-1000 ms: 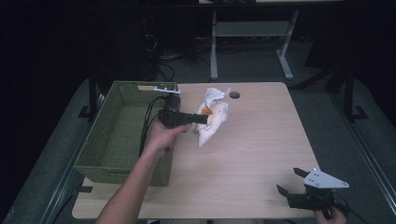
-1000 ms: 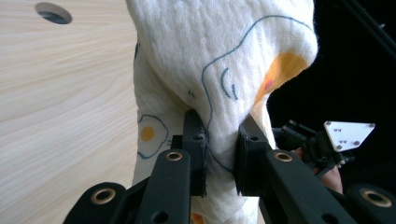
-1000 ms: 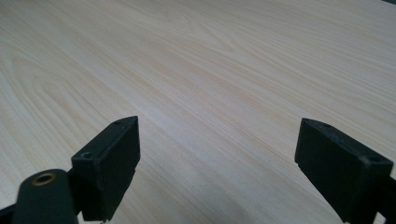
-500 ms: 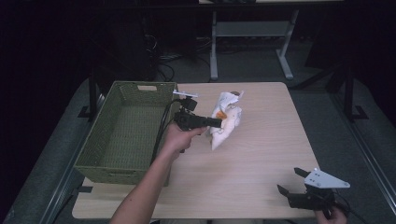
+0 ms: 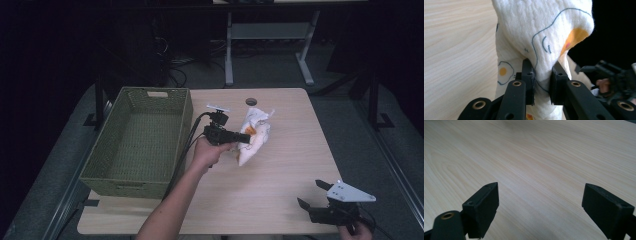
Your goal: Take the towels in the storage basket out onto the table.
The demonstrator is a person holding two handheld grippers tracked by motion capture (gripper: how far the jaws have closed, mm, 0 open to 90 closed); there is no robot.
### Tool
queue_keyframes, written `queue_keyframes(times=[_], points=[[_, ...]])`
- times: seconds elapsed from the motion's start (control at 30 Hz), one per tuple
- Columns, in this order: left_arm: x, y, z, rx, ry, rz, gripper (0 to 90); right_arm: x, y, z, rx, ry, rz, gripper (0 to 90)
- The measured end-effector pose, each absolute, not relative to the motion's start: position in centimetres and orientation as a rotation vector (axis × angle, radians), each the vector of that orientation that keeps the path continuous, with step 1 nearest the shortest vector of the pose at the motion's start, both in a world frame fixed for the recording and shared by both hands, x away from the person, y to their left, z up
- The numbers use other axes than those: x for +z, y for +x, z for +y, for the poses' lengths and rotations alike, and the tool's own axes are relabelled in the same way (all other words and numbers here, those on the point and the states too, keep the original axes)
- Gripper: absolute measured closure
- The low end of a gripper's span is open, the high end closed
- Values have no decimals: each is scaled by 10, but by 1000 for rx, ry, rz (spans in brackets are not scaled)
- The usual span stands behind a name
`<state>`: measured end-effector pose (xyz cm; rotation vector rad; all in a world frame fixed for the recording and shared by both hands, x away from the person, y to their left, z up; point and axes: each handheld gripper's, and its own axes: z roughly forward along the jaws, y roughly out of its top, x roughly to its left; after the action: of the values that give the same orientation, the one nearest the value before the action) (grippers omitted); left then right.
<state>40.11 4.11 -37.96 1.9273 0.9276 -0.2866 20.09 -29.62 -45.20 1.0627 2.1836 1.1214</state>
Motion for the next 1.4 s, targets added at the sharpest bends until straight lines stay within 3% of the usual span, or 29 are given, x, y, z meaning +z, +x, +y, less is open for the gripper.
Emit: queue_keyframes(times=[0.6, 0.77, 1.0, 1.4], points=[[-423, 400, 13, -313, 1985, 1000, 766, -451, 200, -297, 1128, 1055, 2178, 138], [-428, 401, 10, -276, 2006, 1025, 724, -451, 200, -297, 1127, 1055, 2179, 138], [-431, 401, 10, -261, 2014, 1040, 654, -451, 200, -297, 1131, 1050, 2182, 139], [-421, 391, 16, -236, 1989, 1006, 621, -451, 200, -295, 1133, 1042, 2185, 139]])
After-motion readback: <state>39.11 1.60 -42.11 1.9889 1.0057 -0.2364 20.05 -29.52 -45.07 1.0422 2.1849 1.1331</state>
